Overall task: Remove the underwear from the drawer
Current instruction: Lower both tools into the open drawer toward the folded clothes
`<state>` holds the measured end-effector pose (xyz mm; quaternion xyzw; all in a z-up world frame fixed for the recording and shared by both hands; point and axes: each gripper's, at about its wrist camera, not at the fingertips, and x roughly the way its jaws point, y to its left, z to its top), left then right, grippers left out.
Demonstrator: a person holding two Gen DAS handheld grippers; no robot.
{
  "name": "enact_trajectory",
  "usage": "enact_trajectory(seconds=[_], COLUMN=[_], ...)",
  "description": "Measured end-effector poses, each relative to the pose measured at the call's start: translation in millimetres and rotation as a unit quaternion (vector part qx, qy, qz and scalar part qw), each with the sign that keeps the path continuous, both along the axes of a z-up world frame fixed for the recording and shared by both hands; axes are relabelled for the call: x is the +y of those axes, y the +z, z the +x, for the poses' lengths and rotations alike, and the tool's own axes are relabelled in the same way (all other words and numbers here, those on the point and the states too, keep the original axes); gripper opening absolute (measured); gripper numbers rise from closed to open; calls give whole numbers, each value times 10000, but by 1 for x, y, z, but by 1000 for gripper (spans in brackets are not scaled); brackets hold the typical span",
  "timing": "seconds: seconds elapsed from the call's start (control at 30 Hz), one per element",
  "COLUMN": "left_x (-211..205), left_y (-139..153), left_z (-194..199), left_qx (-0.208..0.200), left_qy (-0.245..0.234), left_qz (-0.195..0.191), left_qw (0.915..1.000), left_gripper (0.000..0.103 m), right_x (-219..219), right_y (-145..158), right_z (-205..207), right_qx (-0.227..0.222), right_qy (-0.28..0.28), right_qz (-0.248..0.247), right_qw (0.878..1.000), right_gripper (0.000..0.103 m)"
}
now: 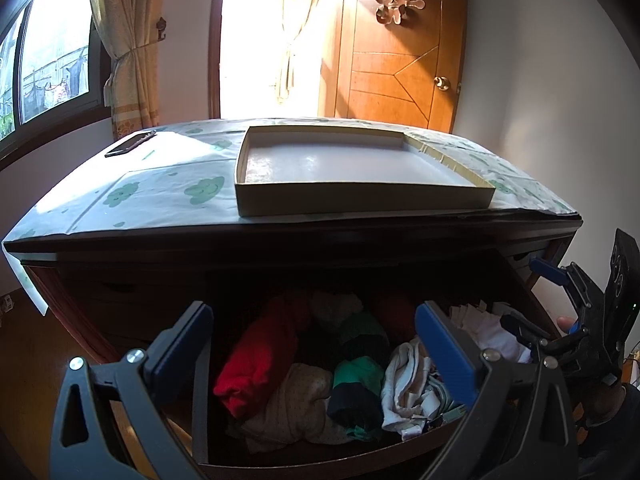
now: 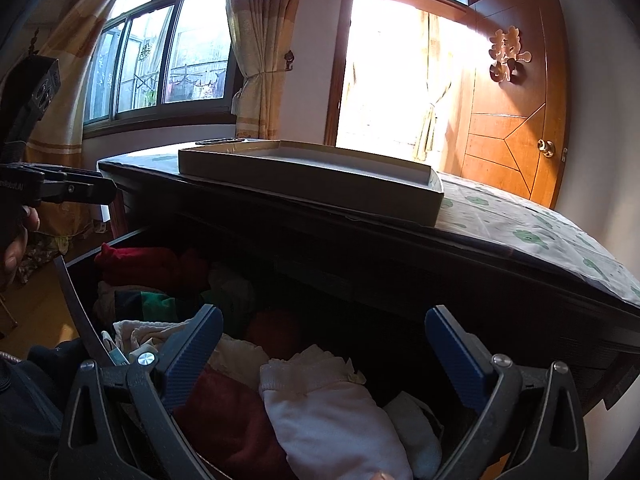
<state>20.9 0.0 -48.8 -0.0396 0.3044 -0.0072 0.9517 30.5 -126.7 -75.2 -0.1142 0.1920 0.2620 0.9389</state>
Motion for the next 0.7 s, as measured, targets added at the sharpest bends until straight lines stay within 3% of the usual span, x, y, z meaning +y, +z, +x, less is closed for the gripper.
enact_trajectory(seconds=[0.3, 0.5, 0.7], left_x=[-1, -2, 6], left_y=[0, -1, -14], left_z=[0, 2, 14], left_qx=[45, 128, 426], left_qy=[-48, -135, -163], left_qz=[40, 107, 415], left_qw=[10000, 9998, 9981], left_gripper=[103, 103, 103], right_x=[0, 6, 13], right_y=[0, -1, -4], right_z=[-2, 1, 9], right_qx=[354, 544, 1029], right_qy=[11, 7, 142], right_qz=[17, -228, -576], right_qw=[9994, 9983, 9929], right_gripper=[102, 102, 102])
